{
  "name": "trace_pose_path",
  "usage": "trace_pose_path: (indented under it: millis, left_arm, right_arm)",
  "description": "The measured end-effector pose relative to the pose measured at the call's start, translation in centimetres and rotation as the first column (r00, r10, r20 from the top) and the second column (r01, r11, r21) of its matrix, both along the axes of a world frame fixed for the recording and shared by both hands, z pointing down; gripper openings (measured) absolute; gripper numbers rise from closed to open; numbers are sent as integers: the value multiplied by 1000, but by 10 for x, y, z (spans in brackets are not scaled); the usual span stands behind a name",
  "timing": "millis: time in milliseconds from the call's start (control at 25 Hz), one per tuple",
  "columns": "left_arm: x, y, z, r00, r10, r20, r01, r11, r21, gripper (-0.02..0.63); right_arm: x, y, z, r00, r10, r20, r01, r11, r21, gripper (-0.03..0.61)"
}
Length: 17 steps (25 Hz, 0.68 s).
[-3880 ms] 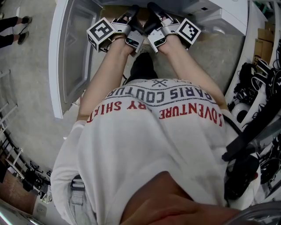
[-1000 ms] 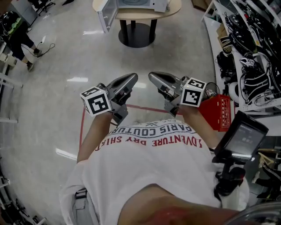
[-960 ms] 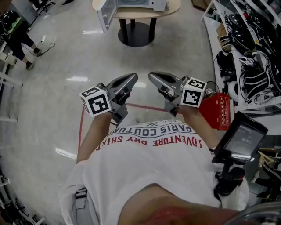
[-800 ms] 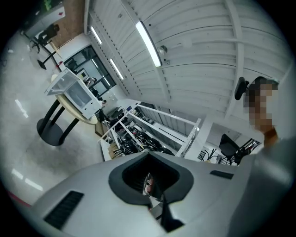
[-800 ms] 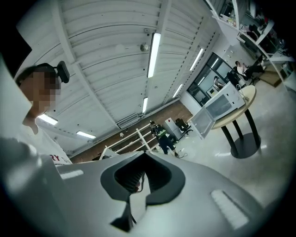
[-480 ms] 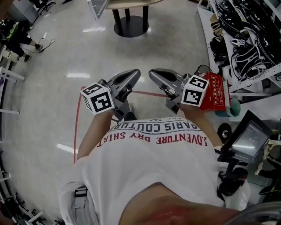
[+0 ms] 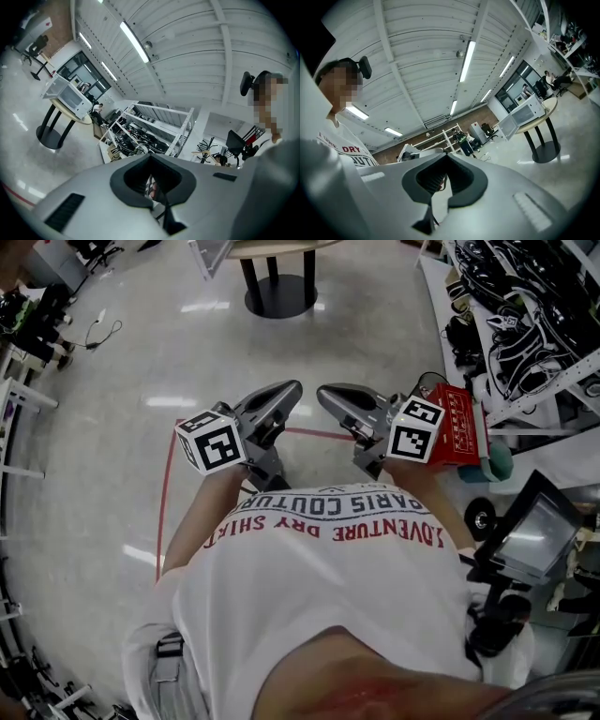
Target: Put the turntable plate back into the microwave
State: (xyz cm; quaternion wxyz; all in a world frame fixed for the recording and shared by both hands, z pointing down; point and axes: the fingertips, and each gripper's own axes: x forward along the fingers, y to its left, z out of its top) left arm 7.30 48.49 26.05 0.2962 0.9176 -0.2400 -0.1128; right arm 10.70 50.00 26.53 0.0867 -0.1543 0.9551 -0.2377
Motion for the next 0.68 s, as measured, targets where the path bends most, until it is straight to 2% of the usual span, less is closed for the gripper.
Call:
trace_pose_path:
  millis: [400, 680]
  left_arm:
    - [6, 34, -8, 1000, 6, 27, -7, 999, 39, -2]
    - [-8, 46, -11, 1000, 3, 9, -3, 1000, 31, -2]
  right_arm:
    - [3, 25, -8, 1000, -1, -12, 2, 1000, 10, 2]
    - [-9, 36, -10, 999, 0, -33, 1, 1000, 17, 2]
